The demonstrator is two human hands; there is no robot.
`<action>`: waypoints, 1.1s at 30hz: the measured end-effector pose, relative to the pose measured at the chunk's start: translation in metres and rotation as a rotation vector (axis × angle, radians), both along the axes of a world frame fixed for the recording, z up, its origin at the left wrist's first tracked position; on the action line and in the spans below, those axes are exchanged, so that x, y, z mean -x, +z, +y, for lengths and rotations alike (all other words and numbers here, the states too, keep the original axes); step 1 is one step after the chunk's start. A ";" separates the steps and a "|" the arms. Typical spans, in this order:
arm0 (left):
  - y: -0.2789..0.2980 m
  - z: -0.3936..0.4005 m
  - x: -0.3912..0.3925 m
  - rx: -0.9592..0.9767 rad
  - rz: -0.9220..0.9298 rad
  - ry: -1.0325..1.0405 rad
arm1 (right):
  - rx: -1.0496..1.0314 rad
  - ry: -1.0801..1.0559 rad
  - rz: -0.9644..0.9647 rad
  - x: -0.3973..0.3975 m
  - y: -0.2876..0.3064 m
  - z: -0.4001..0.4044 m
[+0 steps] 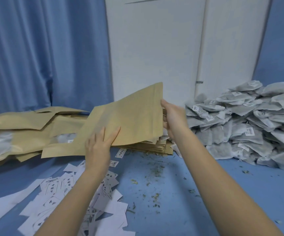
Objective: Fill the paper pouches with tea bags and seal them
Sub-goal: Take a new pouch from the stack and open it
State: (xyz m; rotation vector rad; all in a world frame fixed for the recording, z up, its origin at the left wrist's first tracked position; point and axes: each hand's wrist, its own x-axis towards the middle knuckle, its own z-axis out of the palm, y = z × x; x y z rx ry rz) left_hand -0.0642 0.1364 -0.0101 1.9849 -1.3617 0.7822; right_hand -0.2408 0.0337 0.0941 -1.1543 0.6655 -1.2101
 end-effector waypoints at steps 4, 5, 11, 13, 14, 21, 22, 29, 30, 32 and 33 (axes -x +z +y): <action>-0.009 0.007 -0.008 -0.168 -0.050 0.075 | -0.166 0.086 -0.073 0.005 -0.020 -0.009; -0.010 0.007 -0.008 -0.324 0.014 0.086 | -0.214 0.117 -0.111 0.006 -0.025 -0.010; 0.025 0.010 0.033 -0.358 0.987 -0.599 | -0.338 0.170 -0.231 0.001 -0.047 -0.015; 0.042 0.001 0.049 -0.101 1.121 -0.608 | -0.331 0.176 -0.205 -0.002 -0.051 -0.012; 0.050 -0.006 0.056 -0.007 1.149 -0.568 | -0.319 0.190 -0.183 -0.003 -0.052 -0.010; 0.076 -0.033 0.085 0.082 1.179 -0.398 | -0.052 0.269 -0.001 0.001 -0.056 0.007; 0.074 -0.034 0.085 0.117 1.168 -0.374 | -0.045 0.285 0.004 0.002 -0.056 0.006; 0.059 -0.036 0.087 0.221 1.269 -0.377 | -0.085 0.316 0.040 0.007 -0.063 0.007; 0.058 -0.037 0.088 0.225 1.237 -0.374 | -0.051 0.260 0.073 0.006 -0.064 0.008; 0.056 -0.038 0.091 0.231 1.121 -0.360 | 0.140 0.088 0.252 0.004 -0.065 0.011; 0.055 -0.039 0.092 0.215 1.033 -0.331 | 0.268 -0.011 0.389 0.003 -0.065 0.013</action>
